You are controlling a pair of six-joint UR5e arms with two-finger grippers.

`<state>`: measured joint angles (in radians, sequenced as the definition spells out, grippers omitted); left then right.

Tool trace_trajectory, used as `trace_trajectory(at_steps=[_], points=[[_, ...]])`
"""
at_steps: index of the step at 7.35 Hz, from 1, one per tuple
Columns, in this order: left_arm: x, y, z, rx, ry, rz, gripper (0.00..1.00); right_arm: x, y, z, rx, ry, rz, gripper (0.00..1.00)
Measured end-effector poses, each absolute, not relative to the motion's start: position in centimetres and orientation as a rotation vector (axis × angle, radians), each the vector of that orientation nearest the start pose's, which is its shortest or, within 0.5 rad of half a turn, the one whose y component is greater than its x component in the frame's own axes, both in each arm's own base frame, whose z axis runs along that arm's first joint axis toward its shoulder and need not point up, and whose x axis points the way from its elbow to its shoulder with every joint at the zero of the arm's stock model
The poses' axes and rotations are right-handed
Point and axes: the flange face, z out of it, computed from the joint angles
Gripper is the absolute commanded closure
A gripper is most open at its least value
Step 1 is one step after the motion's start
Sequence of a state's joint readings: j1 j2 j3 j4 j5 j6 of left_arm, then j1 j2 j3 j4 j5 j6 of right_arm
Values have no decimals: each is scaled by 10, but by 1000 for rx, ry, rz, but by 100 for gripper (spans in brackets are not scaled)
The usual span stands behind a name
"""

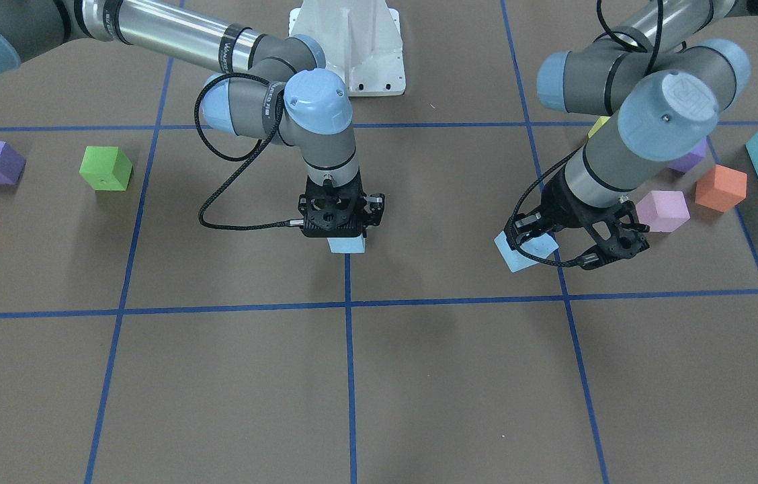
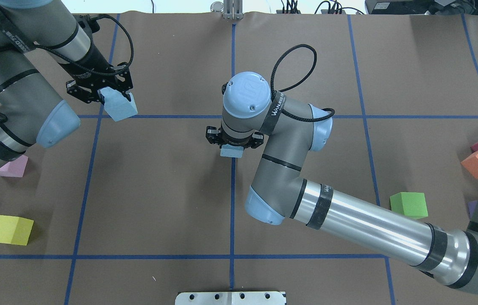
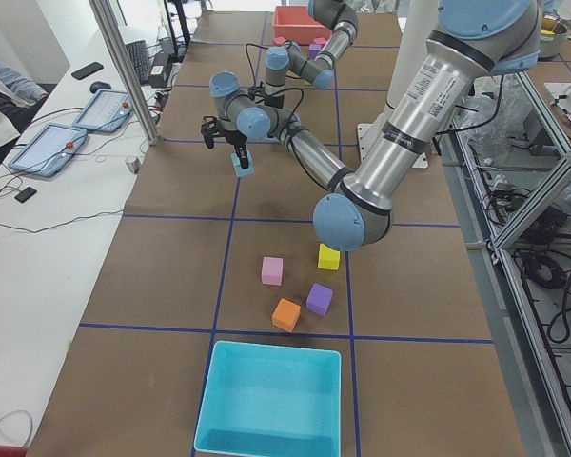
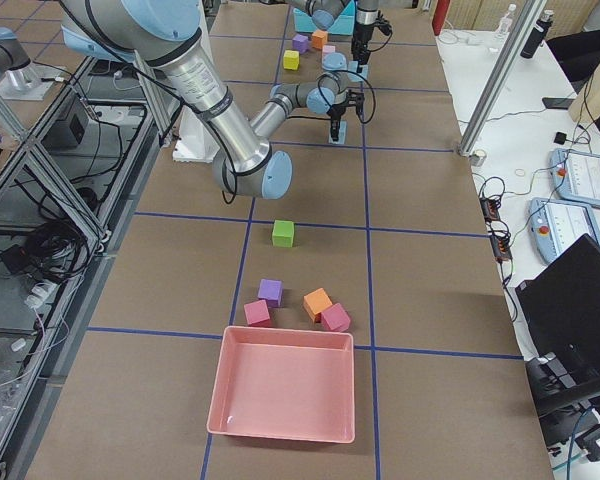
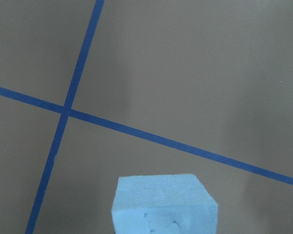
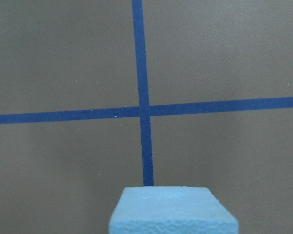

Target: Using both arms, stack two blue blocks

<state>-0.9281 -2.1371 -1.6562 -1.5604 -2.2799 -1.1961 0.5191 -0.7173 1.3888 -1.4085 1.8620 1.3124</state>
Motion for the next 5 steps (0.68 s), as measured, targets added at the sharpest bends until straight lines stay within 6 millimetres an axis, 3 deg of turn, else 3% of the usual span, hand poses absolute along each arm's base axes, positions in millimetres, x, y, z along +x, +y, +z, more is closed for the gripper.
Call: trace_trajectory(at_steps=[3,4,5], points=[[347,-572,284,-174,904,-286,55,-633,-453,203,66,-835,89,45],[347,-572,285,-173,903,-286,55,-634,-452,205,70,-830,80,34],[347,-571,285,-173,903,-286,55,-635,-452,206,73,-827,75,0]])
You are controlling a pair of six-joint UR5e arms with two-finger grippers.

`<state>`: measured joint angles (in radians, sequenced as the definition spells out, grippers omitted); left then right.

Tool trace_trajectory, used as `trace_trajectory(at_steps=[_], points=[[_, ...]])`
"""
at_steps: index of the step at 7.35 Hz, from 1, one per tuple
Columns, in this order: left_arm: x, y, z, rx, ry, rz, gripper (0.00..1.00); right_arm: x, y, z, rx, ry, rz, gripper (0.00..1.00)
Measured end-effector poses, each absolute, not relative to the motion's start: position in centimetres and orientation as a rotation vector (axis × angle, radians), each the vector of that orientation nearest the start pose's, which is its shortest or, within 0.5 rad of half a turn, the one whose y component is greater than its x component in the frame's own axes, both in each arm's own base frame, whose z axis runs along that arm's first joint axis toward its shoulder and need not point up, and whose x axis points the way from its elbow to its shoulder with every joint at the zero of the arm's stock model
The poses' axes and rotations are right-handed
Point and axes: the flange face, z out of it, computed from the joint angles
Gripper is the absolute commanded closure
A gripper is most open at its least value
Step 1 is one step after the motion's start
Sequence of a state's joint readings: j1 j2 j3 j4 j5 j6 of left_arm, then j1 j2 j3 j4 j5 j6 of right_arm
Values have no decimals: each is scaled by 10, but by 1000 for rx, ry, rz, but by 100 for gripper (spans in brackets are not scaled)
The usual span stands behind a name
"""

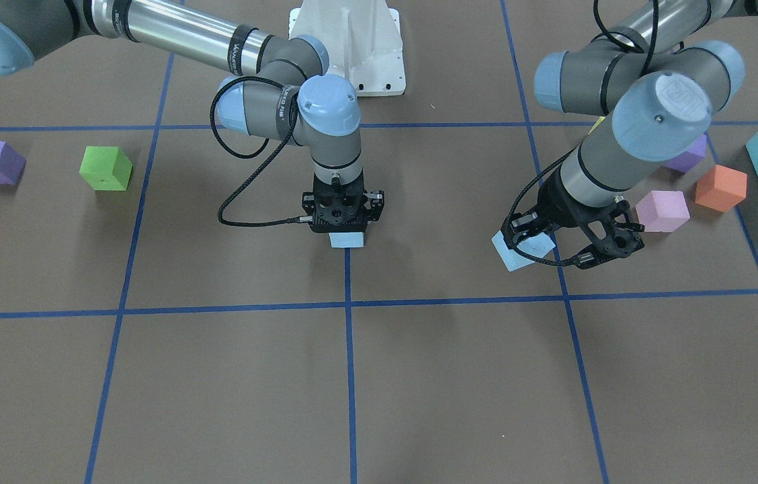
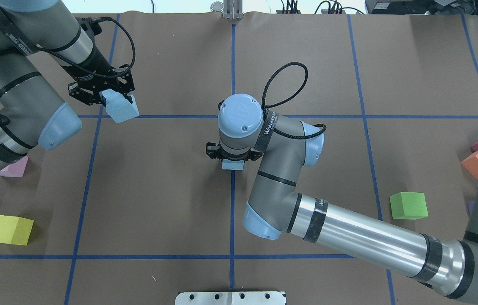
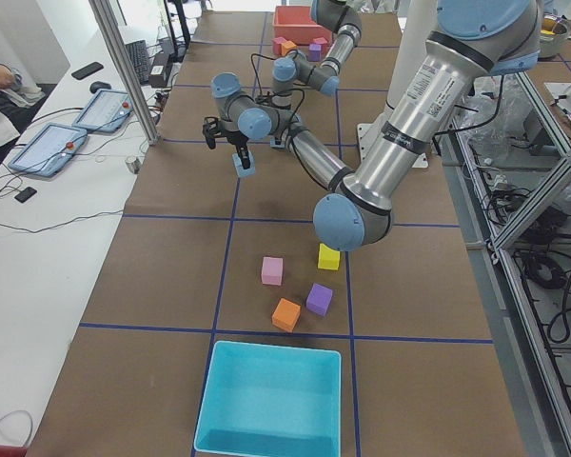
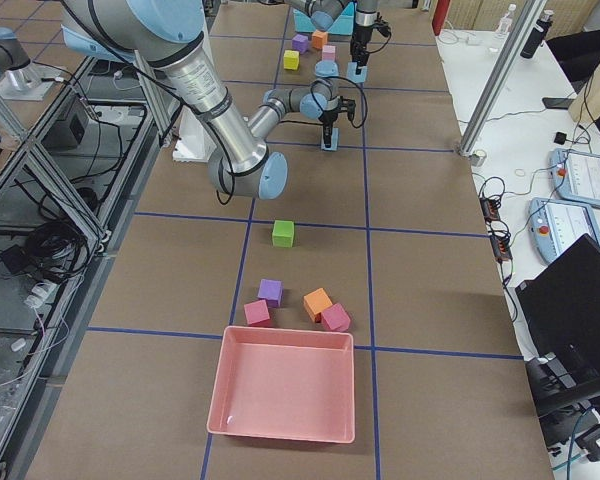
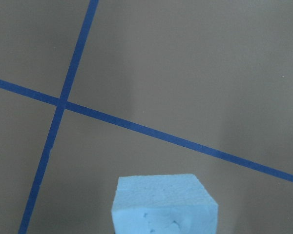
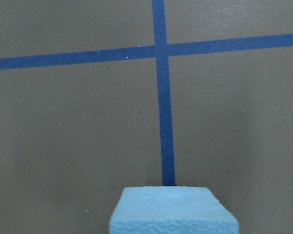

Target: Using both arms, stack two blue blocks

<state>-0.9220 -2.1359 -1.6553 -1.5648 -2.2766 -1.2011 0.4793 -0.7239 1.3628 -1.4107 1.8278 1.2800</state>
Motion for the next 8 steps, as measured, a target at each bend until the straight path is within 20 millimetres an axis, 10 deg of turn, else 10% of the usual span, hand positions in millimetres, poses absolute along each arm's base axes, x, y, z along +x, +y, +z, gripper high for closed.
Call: trace_trajectory(at_steps=[4,8], points=[[349,-569,272,-165,917,-281,55,-611,-469,190,95,-865,89,0],[429,-544,187,-74,944,-191,52,-487,-527,218,112,-924,85,0]])
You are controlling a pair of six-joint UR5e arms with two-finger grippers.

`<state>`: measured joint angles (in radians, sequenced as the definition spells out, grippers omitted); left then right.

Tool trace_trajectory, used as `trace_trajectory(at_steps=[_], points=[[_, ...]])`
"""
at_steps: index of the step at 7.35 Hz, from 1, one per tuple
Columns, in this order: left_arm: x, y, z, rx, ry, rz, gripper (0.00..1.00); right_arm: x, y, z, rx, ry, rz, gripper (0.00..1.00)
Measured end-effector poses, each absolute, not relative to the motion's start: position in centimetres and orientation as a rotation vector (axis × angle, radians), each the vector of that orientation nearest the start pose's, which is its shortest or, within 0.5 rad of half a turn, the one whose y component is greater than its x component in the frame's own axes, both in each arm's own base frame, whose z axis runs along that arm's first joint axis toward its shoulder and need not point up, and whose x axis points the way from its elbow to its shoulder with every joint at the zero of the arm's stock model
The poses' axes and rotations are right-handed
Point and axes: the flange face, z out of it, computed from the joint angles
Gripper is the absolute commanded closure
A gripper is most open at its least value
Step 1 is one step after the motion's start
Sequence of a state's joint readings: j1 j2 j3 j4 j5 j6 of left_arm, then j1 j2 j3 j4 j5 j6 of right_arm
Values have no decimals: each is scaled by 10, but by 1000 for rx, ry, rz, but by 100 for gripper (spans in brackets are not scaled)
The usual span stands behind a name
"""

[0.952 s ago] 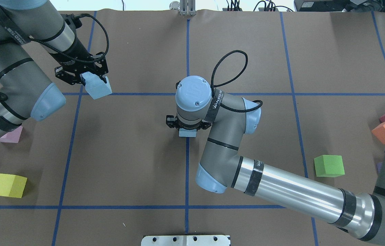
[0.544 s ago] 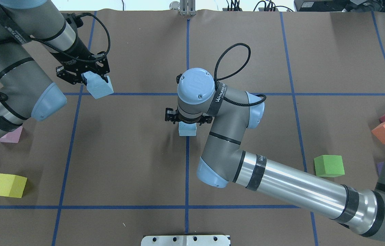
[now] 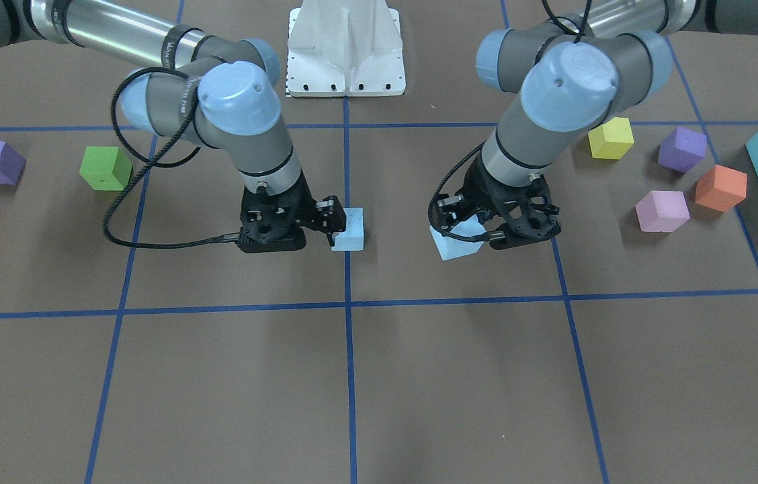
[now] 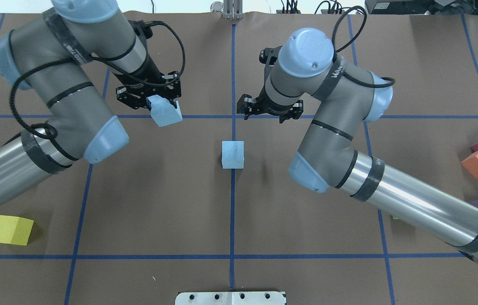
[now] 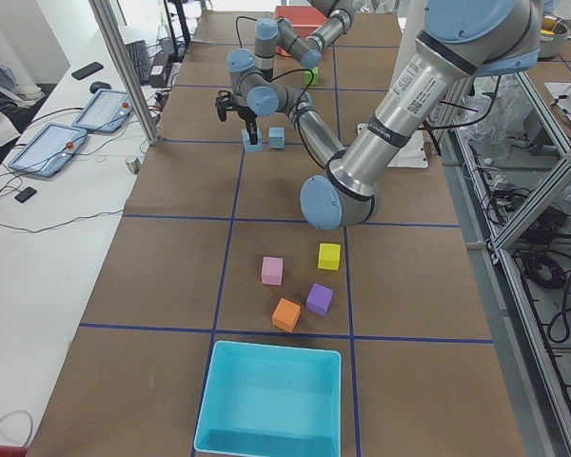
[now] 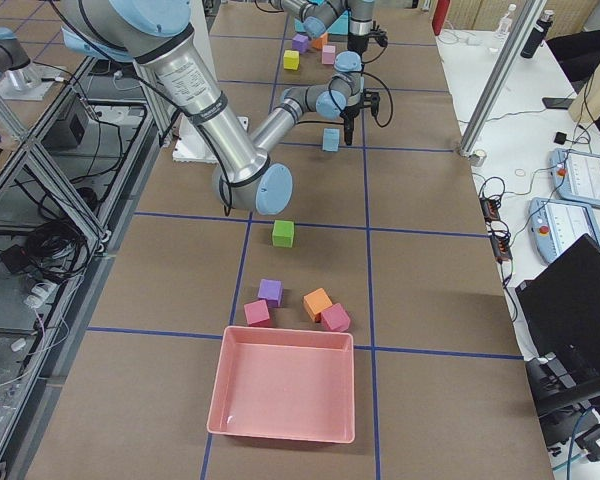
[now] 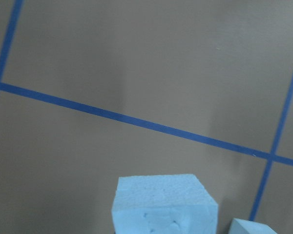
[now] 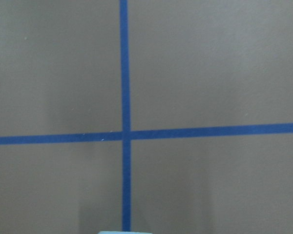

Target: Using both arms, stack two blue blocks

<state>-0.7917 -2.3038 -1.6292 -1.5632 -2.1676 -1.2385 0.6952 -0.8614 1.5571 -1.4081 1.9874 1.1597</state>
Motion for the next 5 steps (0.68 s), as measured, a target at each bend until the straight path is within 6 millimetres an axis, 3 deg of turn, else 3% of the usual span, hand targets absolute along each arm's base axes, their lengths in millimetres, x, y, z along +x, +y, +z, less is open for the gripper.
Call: trace_trajectory(at_steps=[1,3,5], points=[[456,-538,161,-38,947,-157,51,-462,-539,232,121,-919,73,0],[505,-519,125,57,933,-54,51,-433,-553,256,123,-903,67,0],[540,-502,121,131,892,55,51,-417,-560,278,119,-883,68,0]])
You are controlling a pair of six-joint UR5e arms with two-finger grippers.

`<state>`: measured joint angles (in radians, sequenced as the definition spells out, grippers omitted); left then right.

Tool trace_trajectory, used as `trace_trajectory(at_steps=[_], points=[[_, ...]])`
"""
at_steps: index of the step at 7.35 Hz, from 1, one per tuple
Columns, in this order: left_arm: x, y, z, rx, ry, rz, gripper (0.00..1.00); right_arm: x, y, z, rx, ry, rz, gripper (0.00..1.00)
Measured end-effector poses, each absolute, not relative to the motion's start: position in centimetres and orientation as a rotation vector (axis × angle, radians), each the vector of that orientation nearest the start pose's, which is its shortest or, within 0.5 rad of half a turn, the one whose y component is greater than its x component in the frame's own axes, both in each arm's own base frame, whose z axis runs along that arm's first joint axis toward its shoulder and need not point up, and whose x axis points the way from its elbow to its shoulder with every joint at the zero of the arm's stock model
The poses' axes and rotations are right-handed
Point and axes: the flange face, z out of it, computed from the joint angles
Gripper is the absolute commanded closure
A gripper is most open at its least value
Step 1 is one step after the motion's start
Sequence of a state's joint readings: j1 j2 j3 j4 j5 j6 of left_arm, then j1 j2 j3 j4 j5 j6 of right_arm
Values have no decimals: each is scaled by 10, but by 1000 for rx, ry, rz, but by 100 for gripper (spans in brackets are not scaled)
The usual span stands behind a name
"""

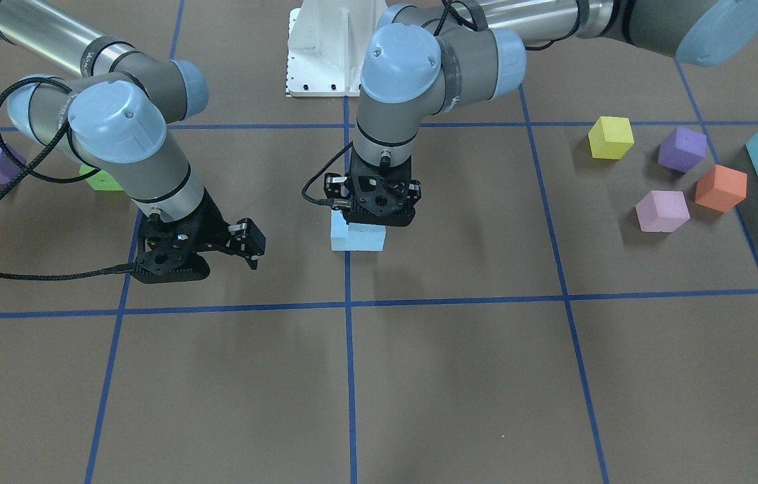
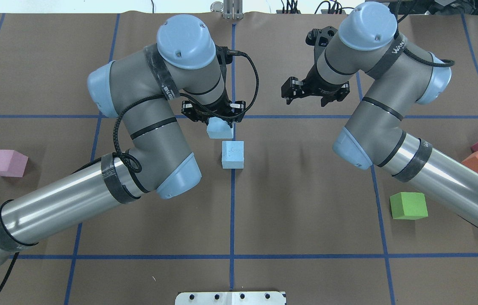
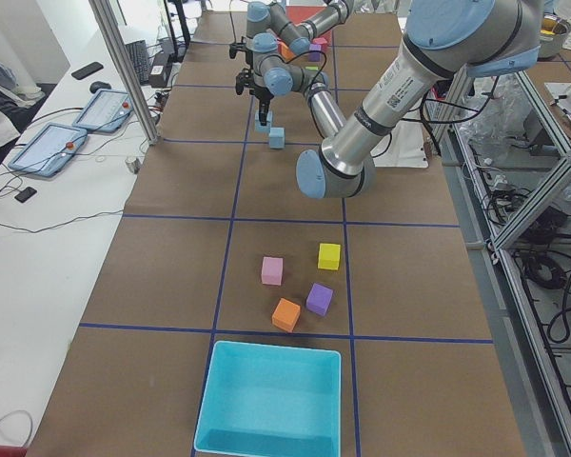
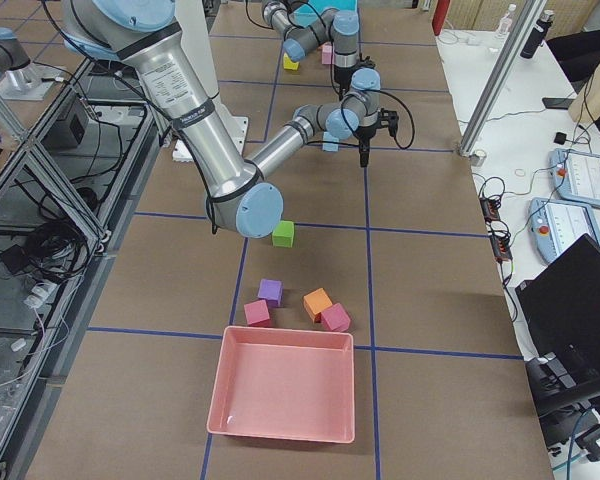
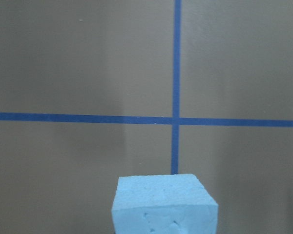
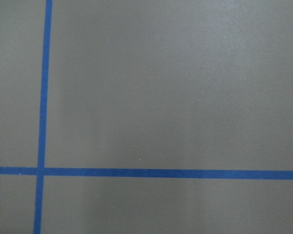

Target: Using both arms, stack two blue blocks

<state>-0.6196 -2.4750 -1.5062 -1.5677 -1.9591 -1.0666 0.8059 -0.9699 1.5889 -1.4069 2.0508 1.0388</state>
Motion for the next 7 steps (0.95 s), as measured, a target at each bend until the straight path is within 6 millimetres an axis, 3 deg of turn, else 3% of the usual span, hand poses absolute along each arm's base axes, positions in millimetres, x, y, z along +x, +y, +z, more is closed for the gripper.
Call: trace_trajectory(at_steps=[3,7], points=[[566,-485,127,136,869,110,50,-408,-563,290,122,-870,63,0],[576,-474,124,100,878,75,48,-406,-562,293,122,-869,64,0]])
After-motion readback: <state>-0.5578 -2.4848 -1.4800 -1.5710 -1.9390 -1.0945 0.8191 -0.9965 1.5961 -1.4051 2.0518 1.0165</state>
